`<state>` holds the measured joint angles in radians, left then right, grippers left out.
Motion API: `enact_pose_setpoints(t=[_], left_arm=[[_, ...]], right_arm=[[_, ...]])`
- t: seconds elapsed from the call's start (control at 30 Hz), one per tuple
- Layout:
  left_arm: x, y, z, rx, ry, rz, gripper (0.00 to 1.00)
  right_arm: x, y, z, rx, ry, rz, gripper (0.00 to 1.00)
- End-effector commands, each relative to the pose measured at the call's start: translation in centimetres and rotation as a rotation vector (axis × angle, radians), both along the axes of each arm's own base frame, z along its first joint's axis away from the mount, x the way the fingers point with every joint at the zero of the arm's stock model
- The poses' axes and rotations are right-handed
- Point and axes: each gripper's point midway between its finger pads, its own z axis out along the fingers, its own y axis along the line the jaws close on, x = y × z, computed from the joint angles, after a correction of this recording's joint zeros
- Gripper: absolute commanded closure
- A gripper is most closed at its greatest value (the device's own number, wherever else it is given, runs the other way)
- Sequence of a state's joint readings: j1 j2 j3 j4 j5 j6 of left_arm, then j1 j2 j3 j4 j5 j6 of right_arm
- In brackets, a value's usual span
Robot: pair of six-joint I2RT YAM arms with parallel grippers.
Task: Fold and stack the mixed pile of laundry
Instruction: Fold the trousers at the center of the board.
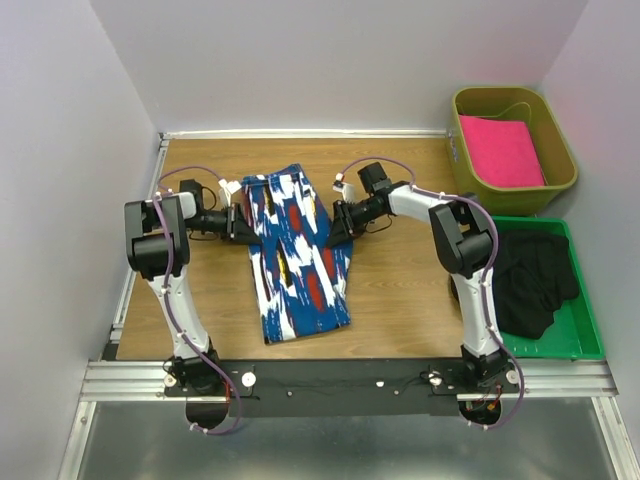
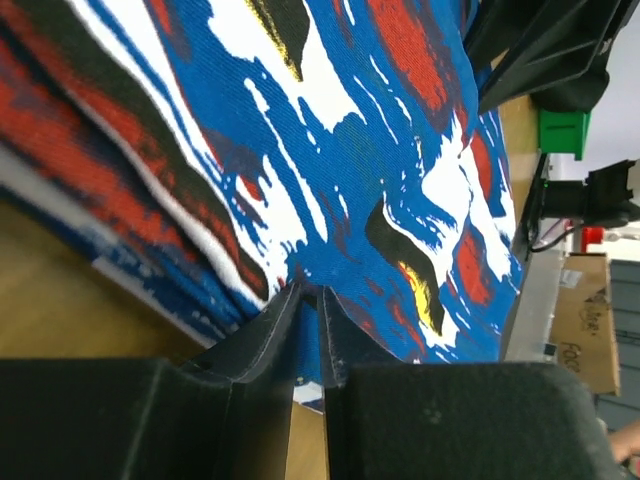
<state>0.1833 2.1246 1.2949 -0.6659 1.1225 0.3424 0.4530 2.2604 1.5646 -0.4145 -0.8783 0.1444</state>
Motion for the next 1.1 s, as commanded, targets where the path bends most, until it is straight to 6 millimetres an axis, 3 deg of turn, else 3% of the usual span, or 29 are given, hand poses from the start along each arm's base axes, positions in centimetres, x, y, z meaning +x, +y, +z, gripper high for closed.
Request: enact_pose_setpoints(t=[0.0, 0.1, 0.23, 0.4, 0.43, 0.47, 0.53, 0.63, 0.67, 0.73, 0.77, 0.83, 0.87, 0.9, 0.93, 0.97, 1.0, 1.03, 1.07], left_arm=[[4.2, 3.2, -2.3, 0.228, -0.155, 0.006, 0.75], [4.9, 3.1, -1.1, 0.291, -0.231, -0.031, 0.72], [4.2, -0.1, -1.5, 0.351, -0.262, -0.149, 0.71], [4.8, -2.5, -2.1, 0.348, -0.263, -0.153, 0.71], [5.0, -2.7, -2.1, 0.342, -0.26, -0.15, 0.71], [5.3, -2.8, -2.4, 0.336, -0.249, -0.141, 0.71], [6.4, -2.7, -2.0, 0.342, -0.267, -0.132, 0.71], [7.0, -2.4, -0.8, 0.348, -0.309, -0.156, 0.69], [6.8, -2.2, 0.8, 0.349, -0.338, -0.166, 0.68], [6.1, -1.5, 2.0, 0.386, -0.44, -0.225, 0.64], [5.9, -1.0, 4.6, 0.427, -0.528, -0.235, 0.62], [3.6, 0.3, 4.6, 0.53, -0.637, -0.327, 0.55], [3.1, 0.7, 7.7, 0.588, -0.763, -0.333, 0.5], [0.4, 0.9, 6.3, 0.61, -0.756, -0.372, 0.48], [-0.6, 1.6, 6.4, 0.683, -0.825, -0.431, 0.39], [-1.8, 0.8, 8.9, 0.733, -0.94, -0.461, 0.29], [-4.7, 0.7, 6.7, 0.754, -0.923, -0.518, 0.28], [-5.7, 0.9, 6.6, 0.828, -0.972, -0.576, 0.27], [-7.0, -0.7, 8.5, 0.854, -1.095, -0.61, 0.27]], right_arm=[[-2.0, -4.5, -2.7, -0.149, 0.048, -0.005, 0.62], [-3.7, -2.9, 2.1, -0.019, 0.028, 0.045, 0.63], [-5.4, -0.6, 5.3, 0.061, 0.018, 0.112, 0.62], [-1.6, 2.1, 6.3, 0.068, -0.127, 0.084, 0.62], [-1.5, 2.9, 5.2, 0.062, -0.103, 0.087, 0.62], [-0.7, 3.9, 5.9, 0.07, -0.138, 0.091, 0.62], [-0.6, 5.3, 5.1, 0.063, -0.157, 0.113, 0.62], [0.3, 6.2, 3.0, 0.051, -0.149, 0.11, 0.62], [0.6, 6.1, 0.9, 0.019, -0.136, 0.105, 0.62], [0.8, 5.8, -1.2, -0.015, -0.135, 0.099, 0.63], [0.7, 5.5, -2.2, -0.031, -0.129, 0.097, 0.63], [0.1, 5.1, -4.8, -0.06, -0.079, 0.093, 0.63], [-0.1, 4.9, -5.5, -0.073, -0.066, 0.09, 0.64], [-0.4, 4.7, -6.5, -0.087, -0.047, 0.089, 0.64], [-0.7, 4.5, -6.8, -0.095, -0.039, 0.088, 0.64], [-0.7, 4.2, -7.4, -0.114, -0.037, 0.079, 0.63], [-0.6, 4.1, -7.5, -0.114, -0.038, 0.074, 0.63], [-0.8, 4.0, -7.8, -0.123, -0.034, 0.074, 0.64], [-0.8, 4.0, -8.0, -0.13, -0.031, 0.074, 0.63]])
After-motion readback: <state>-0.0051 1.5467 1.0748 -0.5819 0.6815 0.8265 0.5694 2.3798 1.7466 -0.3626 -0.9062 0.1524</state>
